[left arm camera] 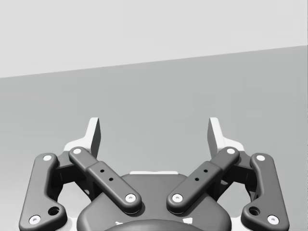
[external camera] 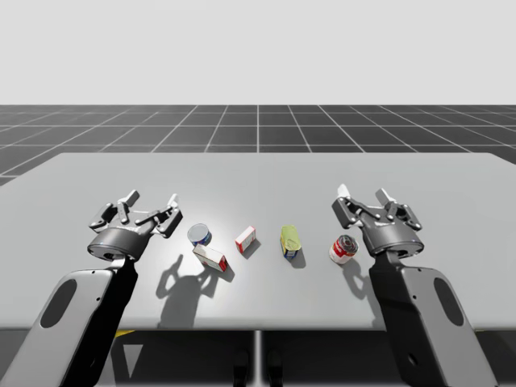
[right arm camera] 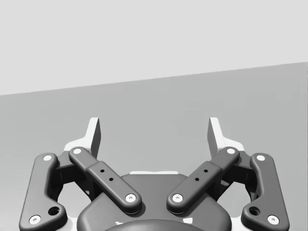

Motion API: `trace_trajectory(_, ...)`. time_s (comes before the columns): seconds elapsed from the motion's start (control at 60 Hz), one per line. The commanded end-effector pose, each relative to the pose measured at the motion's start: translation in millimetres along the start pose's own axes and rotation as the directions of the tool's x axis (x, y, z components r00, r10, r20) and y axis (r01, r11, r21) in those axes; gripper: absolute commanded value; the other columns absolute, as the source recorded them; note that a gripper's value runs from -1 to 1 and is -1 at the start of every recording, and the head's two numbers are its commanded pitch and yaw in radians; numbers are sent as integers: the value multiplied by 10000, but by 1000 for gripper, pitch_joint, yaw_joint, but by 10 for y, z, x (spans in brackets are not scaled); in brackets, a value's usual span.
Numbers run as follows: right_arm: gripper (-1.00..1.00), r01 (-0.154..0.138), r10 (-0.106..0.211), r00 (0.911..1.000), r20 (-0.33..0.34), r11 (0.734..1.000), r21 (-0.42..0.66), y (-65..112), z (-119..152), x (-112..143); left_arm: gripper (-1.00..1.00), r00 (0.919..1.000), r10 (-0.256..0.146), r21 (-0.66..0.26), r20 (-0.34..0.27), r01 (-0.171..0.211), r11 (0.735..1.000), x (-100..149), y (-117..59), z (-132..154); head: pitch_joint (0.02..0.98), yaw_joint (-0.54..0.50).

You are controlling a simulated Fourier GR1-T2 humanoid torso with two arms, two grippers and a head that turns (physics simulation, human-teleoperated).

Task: Pick up the potted meat can and lift it.

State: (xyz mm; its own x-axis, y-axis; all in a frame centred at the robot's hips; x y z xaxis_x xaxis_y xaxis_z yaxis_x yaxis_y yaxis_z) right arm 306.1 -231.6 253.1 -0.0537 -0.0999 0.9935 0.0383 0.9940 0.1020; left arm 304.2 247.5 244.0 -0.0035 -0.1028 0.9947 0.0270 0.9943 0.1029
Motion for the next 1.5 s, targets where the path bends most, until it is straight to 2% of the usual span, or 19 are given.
trace_trajectory(0.017, -1000, -248, 248, 9995, 176, 9997, 13, 83, 101, 47, -1000, 10000, 38, -10, -27, -38, 10000, 2, -14, 2, 820, -165)
trace_trajectory(0.15, -1000, -311, 306, 9993, 204, 9992, 257, 180, 326, 84, -1000, 10000, 48, -7, -12, -48, 10000, 2, -22, 5, 808, -159)
trace_trajectory(0.233, -1000, -337, 337, 9994, 2, 9979, 552, 236, 482, 72, -1000, 10000, 36, -7, -12, -36, 10000, 1, -25, 6, 805, -160)
trace_trajectory(0.267, -1000, -558, 560, 9984, -6, 9959, 716, 280, 596, 53, -1000, 10000, 41, -18, -19, -41, 10000, 1, -28, 6, 805, -161)
trace_trajectory(0.35, -1000, -718, 730, 9973, -101, 9936, 873, 372, 787, 8, -1000, 10000, 62, -35, -62, -62, 10000, -1, -31, 6, 805, -165)
trace_trajectory(0.433, -1000, -446, 460, 9989, -127, 9947, 930, 446, 928, -21, -1000, 10000, 72, -58, -68, -73, 10000, 0, -34, 8, 807, -168)
trace_trajectory(0.617, -1000, -223, 257, 9992, -293, 9937, 1102, 652, 1206, -191, -1000, 10000, 77, -141, -47, -77, 9999, 1, -42, 12, 807, -165)
trace_trajectory(0.667, -1000, -333, 379, 9986, -369, 9926, 1171, 717, 1264, -261, -1000, 10000, 74, -137, -47, -75, 9999, 1, -45, 14, 807, -164)
trace_trajectory(0.717, -1000, -622, 647, 9978, -154, 9900, 1268, 784, 1322, -358, -1000, 10000, 81, -161, -41, -81, 9998, 1, -48, 15, 807, -164)
trace_trajectory(0.75, -1000, -601, 632, 9978, -198, 9896, 1308, 808, 1340, -389, -1000, 10000, 81, -169, -36, -81, 9998, 1, -48, 15, 807, -165)
trace_trajectory(0.767, -1000, -488, 541, 9979, -361, 9896, 1350, 841, 1366, -431, -1000, 10000, 81, -176, -31, -82, 9998, 2, -49, 16, 807, -165)
trace_trajectory(0.9, -1000, -626, 704, 9961, -539, 9888, 1359, 925, 1387, -593, -1000, 10000, 68, -190, -29, -69, 9998, 1, -53, 20, 808, -164)
trace_trajectory(1.017, -1000, -529, 695, 9924, -1018, 9861, 1578, 1009, 1363, -773, -1000, 10000, 74, -200, -19, -74, 9998, 2, -56, 22, 807, -163)
trace_trajectory(1.067, -1000, -667, 845, 9909, -1044, 9843, 1635, 1037, 1340, -841, -1000, 10000, 82, -198, -19, -82, 9998, 2, -56, 24, 808, -162)
trace_trajectory(1.133, -1000, -618, 830, 9886, -1256, 9845, 1641, 1069, 1306, -905, -1000, 10000, 85, -194, -16, -86, 9998, 3, -57, 26, 809, -161)
trace_trajectory(1.15, -1000, -684, 895, 9877, -1281, 9846, 1607, 1085, 1280, -943, -1000, 10000, 82, -191, -16, -82, 9998, 3, -56, 26, 809, -160)
trace_trajectory(1.217, -1000, -575, 812, 9856, -1483, 9858, 1576, 1113, 1239, -990, -1000, 10000, 80, -186, -20, -81, 9998, 3, -56, 27, 810, -158)
trace_trajectory(1.367, -1000, -556, 797, 9783, -1915, 9902, 1280, 1168, 1116, -1096, -1000, 10000, 83, -152, -39, -83, 9998, 3, -52, 29, 812, -153)
trace_trajectory(1.5, -1000, -1046, 1186, 9722, -2019, 9914, 786, 1186, 993, -1188, -1000, 9999, 97, -152, -56, -98, 9998, 5, -51, 31, 813, -153)
